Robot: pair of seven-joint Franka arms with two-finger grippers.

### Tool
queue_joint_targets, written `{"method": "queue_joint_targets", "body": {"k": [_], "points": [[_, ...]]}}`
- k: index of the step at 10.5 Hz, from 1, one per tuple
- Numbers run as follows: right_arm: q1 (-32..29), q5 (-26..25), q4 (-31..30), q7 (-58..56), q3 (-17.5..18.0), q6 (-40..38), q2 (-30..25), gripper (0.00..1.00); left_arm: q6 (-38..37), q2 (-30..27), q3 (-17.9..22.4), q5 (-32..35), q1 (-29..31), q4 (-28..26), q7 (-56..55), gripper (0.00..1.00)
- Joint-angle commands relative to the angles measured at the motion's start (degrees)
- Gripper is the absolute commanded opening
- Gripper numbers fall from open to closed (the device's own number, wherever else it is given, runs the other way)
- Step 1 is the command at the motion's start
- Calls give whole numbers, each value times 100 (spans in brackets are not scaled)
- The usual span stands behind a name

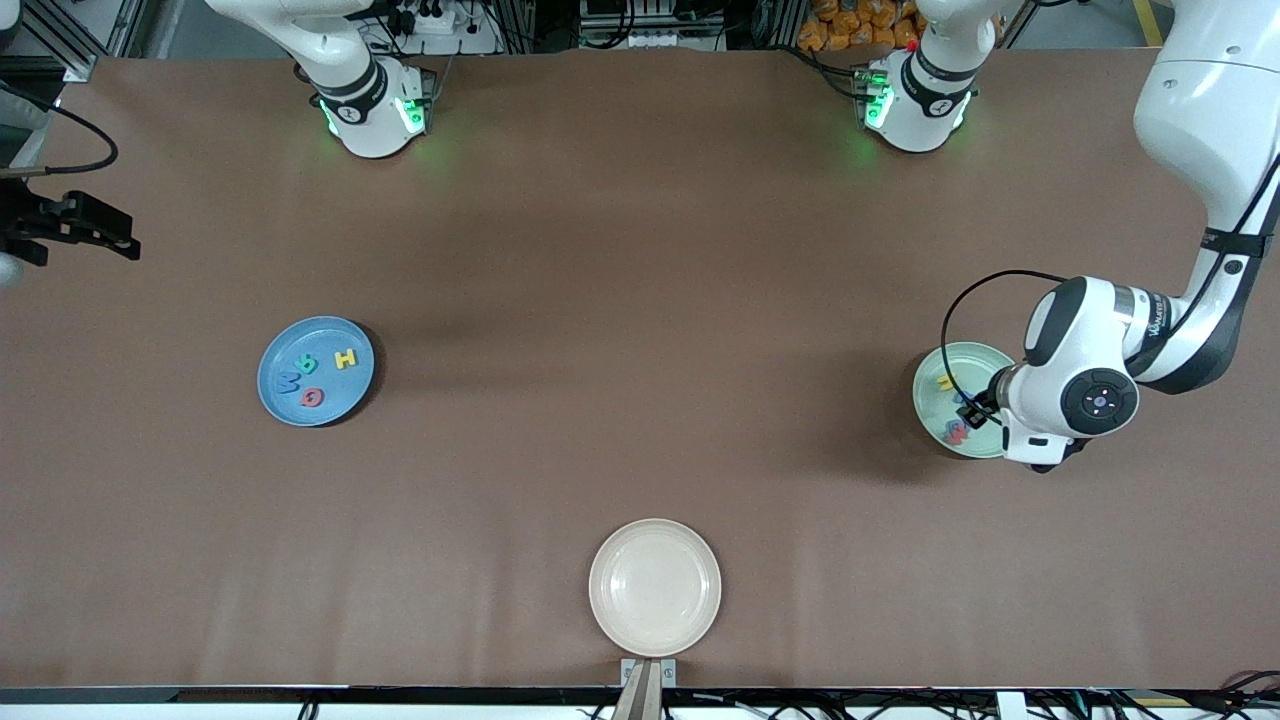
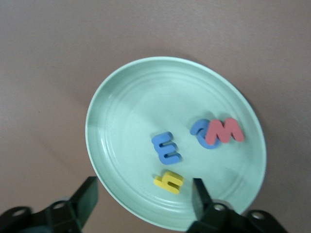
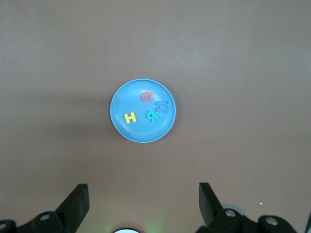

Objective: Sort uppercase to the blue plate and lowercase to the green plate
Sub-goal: 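Release the e on the green plate and raise the left gripper to rest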

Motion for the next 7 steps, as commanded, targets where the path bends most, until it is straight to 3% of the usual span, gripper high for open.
{"method": "queue_joint_targets", "body": {"k": [1,4,5,7], "points": [[-85,158,146,-41,49,-126,-41,100,-88,-339,-353,-5,31,-91,-53,100],[-164,262,251,-50,32,-108,29,100,-88,-909,-487,-610,22,-327,200,100],[-182,281,295,-50,23,-118,30,100,-88,-1033,-278,-873,-204,-337,411,100],[-374,316,366,-233,23,-144,12,100,-44,-1489,809,-1408,-1072,-485,1068,100]]}}
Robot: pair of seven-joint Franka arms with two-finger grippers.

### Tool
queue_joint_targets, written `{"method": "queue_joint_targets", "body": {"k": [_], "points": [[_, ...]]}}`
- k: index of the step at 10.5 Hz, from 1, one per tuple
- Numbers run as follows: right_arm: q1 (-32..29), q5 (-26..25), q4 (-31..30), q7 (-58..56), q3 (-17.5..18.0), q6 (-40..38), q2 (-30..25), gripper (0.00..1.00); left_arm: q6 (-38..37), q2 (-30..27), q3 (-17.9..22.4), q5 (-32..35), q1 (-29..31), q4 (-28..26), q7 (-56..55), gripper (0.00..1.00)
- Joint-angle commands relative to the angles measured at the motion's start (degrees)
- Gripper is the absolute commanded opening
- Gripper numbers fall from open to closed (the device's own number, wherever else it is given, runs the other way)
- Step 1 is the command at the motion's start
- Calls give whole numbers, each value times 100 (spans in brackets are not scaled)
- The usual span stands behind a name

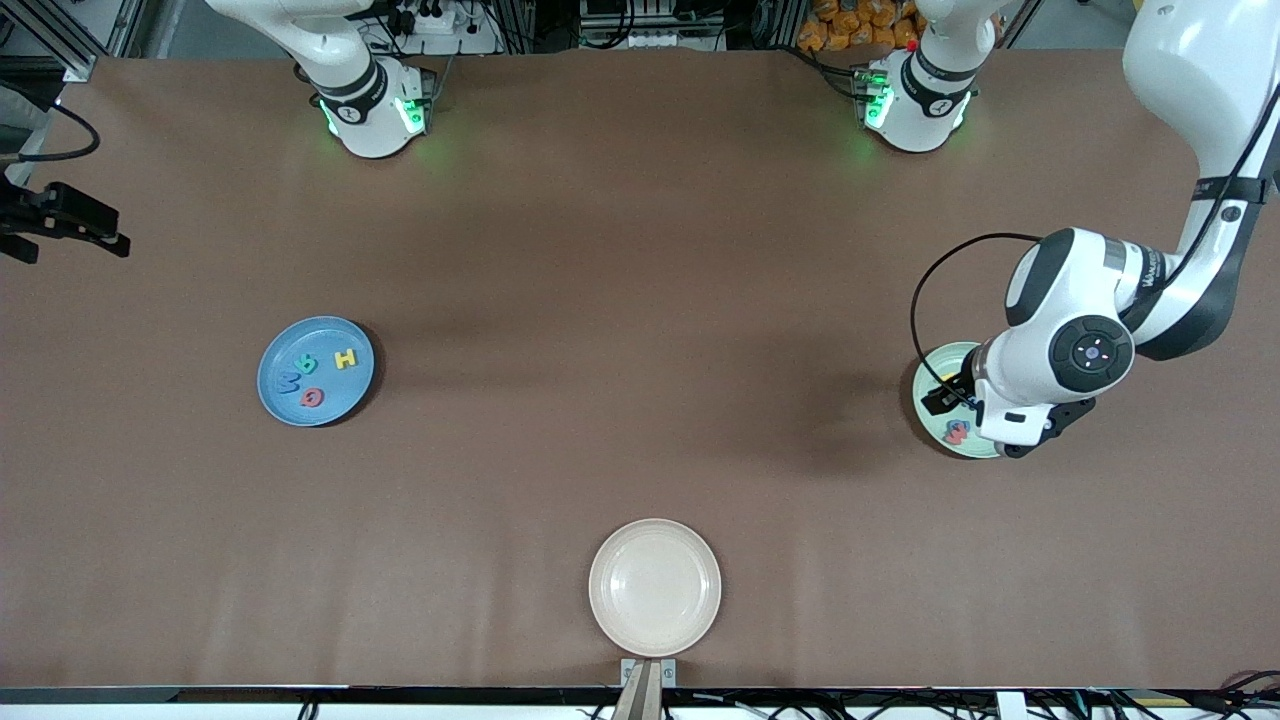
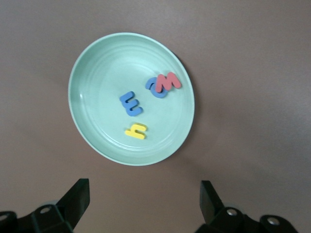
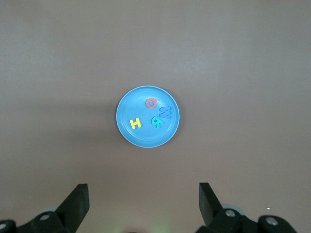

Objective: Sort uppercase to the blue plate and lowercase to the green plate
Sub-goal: 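Release the e on the green plate and raise the left gripper to rest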

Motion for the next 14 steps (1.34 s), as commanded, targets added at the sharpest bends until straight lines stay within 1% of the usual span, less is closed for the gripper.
{"method": "queue_joint_targets", "body": {"k": [1,2,3,4,5,6,8,10,11,13,14], "points": [[-234,131,152,-307,51,-232,10,100,87,-853,1178,-775,-859,-509,1023,100],[-304,139,178,-369,34,-250,10,100,209,-1213,1530,-1074,-1088,-729,1446,100],[-374,131,291,-387,25,-233,27,100,271,-1556,1908,-1347,-1369,-809,1833,100],[-462,139,353,-396,34,-224,27,100,272,-1760,2138,-1498,-1485,-775,2158,100],[-480,131,397,-439,34,-224,27,100,272,-1953,2193,-1534,-1565,-705,2353,100],[-480,139,459,-448,43,-224,27,100,272,-2094,2263,-1535,-1565,-487,2503,100],[-454,148,468,-448,60,-207,36,100,211,-2148,2298,-1517,-1574,180,2906,100],[-393,148,459,-440,78,-189,36,100,80,-2271,2299,-1491,-1583,507,3206,100],[-392,148,459,-440,78,-128,36,100,-235,-2306,2307,-1499,-1583,700,3460,100],[-392,262,451,-448,69,-49,71,100,-912,-2569,2307,-1517,-1583,763,4285,100],[-410,297,451,-448,69,-48,71,100,-1149,-2631,2307,-1517,-1583,772,4437,100]]}}
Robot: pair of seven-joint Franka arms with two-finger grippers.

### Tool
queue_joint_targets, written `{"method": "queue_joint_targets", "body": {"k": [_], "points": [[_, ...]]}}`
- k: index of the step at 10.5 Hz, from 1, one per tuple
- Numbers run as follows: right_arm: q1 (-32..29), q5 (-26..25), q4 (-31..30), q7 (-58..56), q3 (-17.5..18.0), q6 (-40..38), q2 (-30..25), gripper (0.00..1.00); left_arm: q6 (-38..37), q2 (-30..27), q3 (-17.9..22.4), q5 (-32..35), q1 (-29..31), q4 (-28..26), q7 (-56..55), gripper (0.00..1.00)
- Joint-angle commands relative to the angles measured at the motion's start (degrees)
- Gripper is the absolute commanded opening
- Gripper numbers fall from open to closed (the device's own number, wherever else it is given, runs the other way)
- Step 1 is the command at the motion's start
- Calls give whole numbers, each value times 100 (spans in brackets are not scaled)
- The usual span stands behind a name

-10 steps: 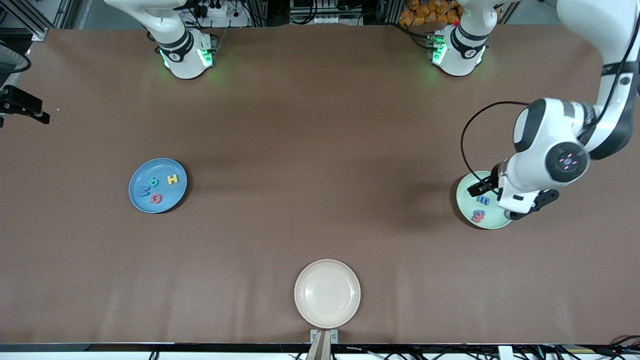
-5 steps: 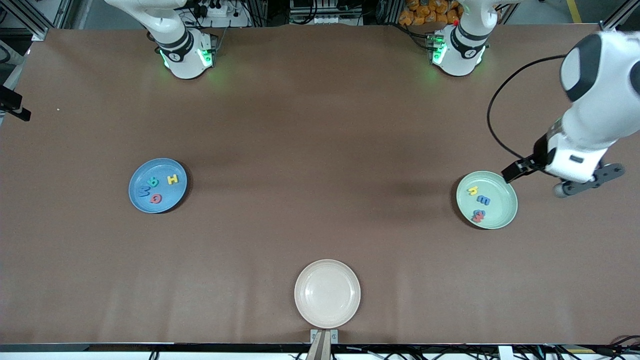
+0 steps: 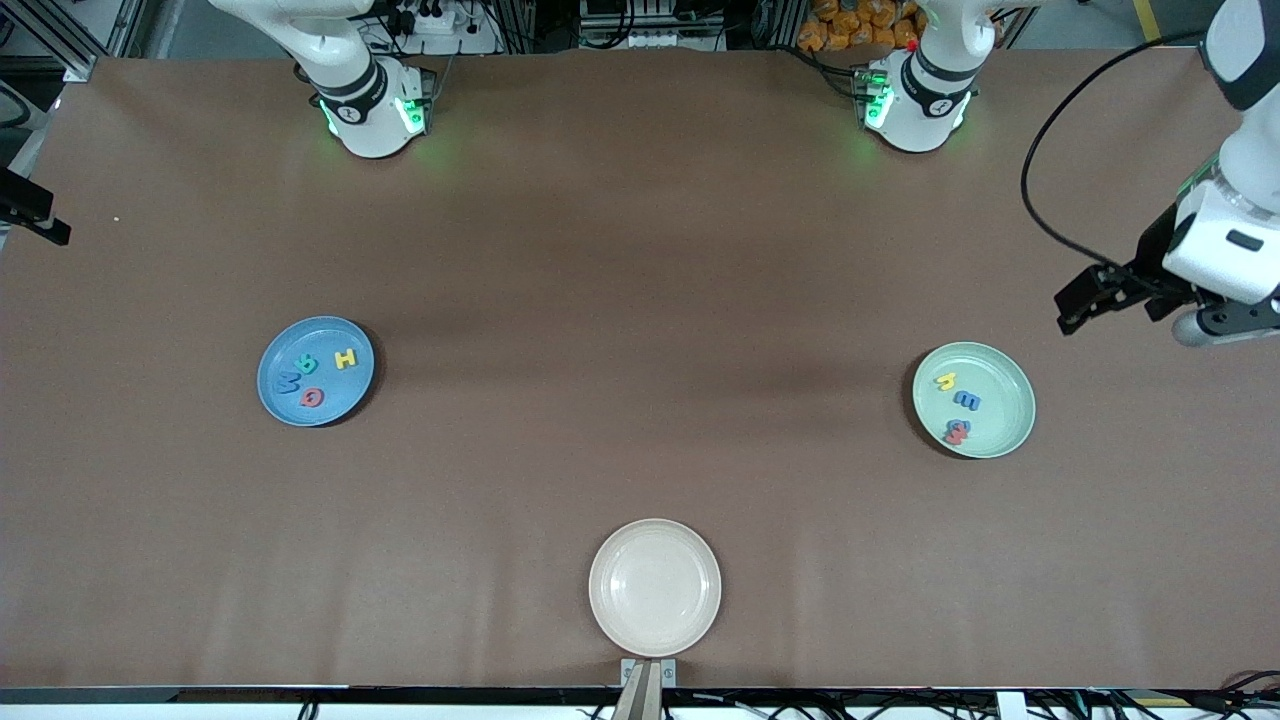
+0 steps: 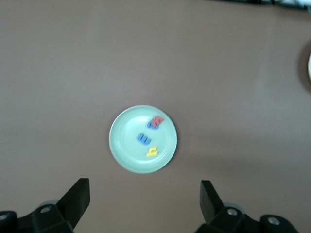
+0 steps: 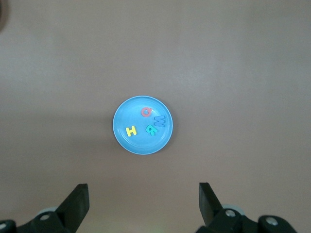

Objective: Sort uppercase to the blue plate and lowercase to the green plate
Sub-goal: 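Release the e on the green plate and raise the left gripper to rest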

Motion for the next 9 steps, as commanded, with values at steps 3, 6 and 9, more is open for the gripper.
{"method": "queue_joint_targets", "body": {"k": [3,6,9], "points": [[-71,130,93,-107,-3,-1,50,100,-912,-328,95,-211,-73,226,439,100],[-71,121,93,-125,-3,-1,32,100,-1159,-284,61,-220,-73,447,439,100],[-80,130,93,-362,-12,-27,24,100,-1150,-257,43,-299,-55,649,465,100]]}}
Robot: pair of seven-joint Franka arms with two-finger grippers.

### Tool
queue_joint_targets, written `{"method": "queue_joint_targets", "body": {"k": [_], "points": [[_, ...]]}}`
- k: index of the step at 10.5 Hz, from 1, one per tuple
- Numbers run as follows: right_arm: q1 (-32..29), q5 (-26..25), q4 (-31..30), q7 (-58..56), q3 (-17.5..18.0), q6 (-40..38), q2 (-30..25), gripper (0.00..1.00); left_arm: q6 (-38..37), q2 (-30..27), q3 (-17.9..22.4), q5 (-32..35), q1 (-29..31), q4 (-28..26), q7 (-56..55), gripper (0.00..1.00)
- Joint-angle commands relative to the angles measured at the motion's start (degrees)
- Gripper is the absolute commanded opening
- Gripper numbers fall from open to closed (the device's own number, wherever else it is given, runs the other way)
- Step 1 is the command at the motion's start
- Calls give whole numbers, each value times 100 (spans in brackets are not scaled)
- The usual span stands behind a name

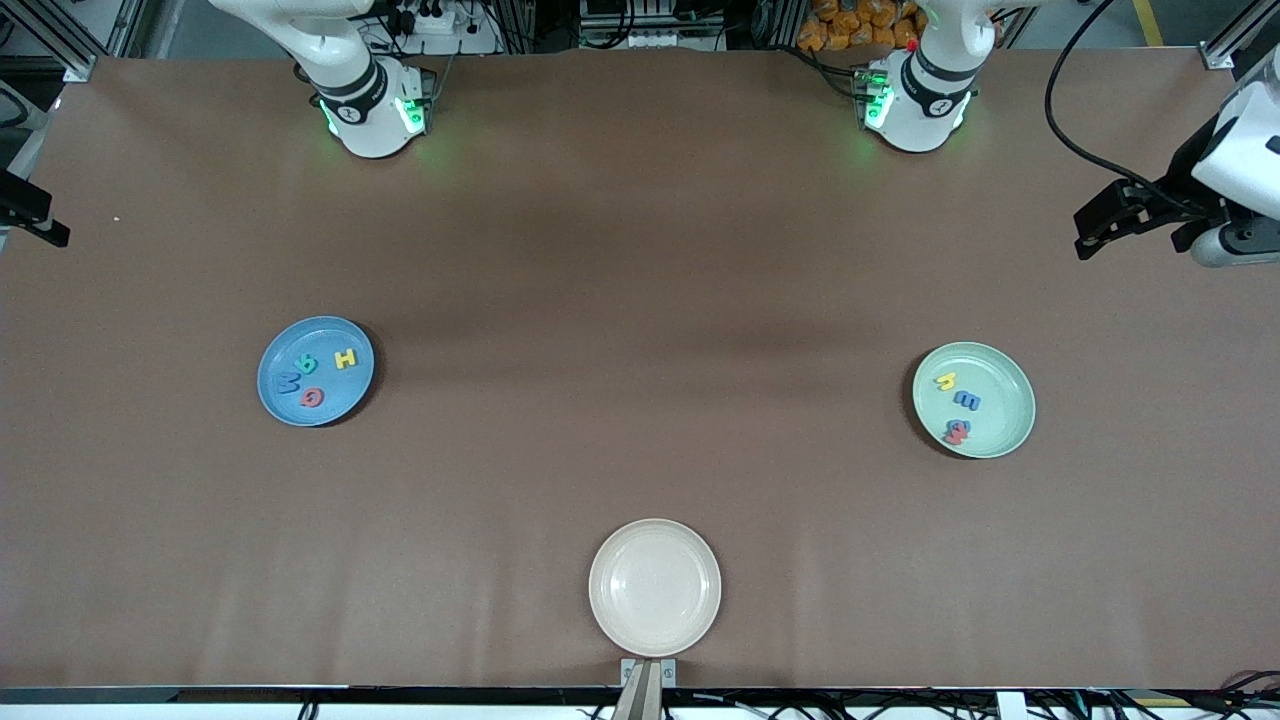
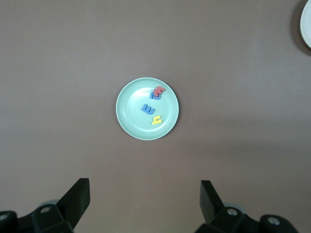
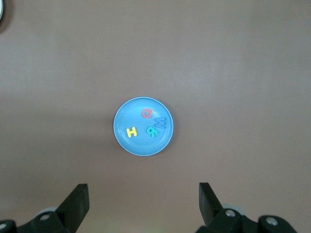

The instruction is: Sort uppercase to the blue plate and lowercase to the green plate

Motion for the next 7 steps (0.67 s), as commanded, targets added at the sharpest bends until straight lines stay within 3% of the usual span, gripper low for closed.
{"method": "queue_joint_targets", "body": {"k": [1,7], "points": [[-62,108,92,-146,20,-57,18,100,-118,40,30,-150,-89,206,157,100],[-71,91,110,-471,3,-49,-9,100,-109,84,-31,-150,-28,268,192,100]]}}
